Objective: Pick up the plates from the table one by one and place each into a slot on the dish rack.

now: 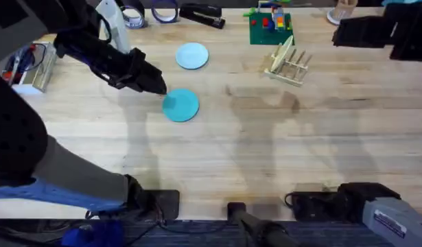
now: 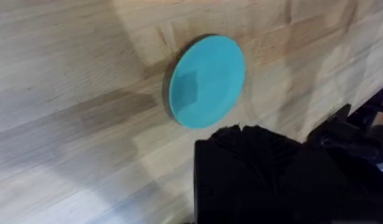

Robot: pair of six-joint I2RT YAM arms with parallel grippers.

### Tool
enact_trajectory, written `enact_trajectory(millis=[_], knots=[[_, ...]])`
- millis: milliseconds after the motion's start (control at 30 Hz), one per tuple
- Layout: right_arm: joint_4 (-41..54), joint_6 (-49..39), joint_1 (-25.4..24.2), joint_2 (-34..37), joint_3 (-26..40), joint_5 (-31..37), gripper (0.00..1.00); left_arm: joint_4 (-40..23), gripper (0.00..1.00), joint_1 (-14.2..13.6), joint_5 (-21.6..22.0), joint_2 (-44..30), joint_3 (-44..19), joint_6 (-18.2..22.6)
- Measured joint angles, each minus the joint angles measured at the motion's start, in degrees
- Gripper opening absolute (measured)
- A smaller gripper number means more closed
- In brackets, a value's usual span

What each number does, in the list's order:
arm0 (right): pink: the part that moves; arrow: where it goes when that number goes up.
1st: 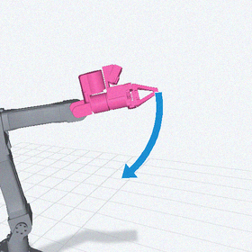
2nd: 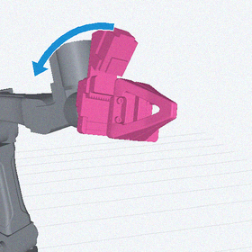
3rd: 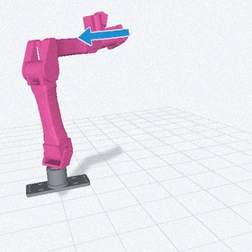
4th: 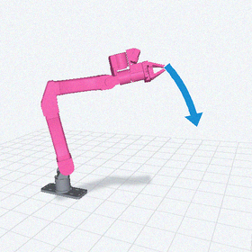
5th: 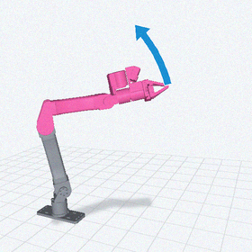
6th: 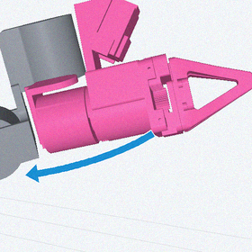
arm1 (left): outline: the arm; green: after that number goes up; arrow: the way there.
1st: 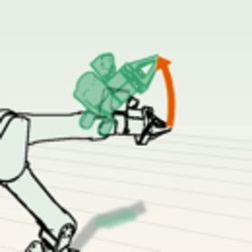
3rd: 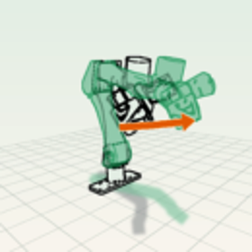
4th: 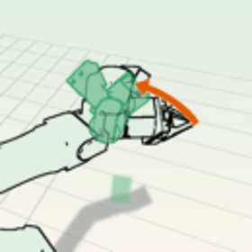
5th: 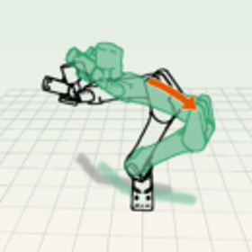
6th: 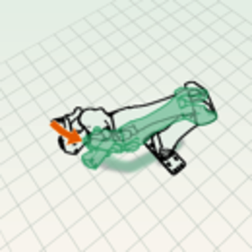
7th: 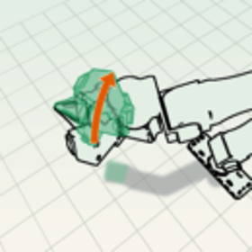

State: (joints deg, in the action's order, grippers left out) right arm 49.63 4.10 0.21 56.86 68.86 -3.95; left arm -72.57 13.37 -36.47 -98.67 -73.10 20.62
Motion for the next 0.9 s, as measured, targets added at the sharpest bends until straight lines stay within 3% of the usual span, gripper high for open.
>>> enact_trajectory(millis=[233,900], knots=[[0.0,0.0,0.0,0.0,0.0,0.0,0.995,0.2,0.042,1.8,0.0,0.0,0.8,0.2],[0.0,0.0,0.0,0.0,0.0,0.0,0.995,2.4,0.041,1.9,0.0,-2.5,2.3,2.1]])
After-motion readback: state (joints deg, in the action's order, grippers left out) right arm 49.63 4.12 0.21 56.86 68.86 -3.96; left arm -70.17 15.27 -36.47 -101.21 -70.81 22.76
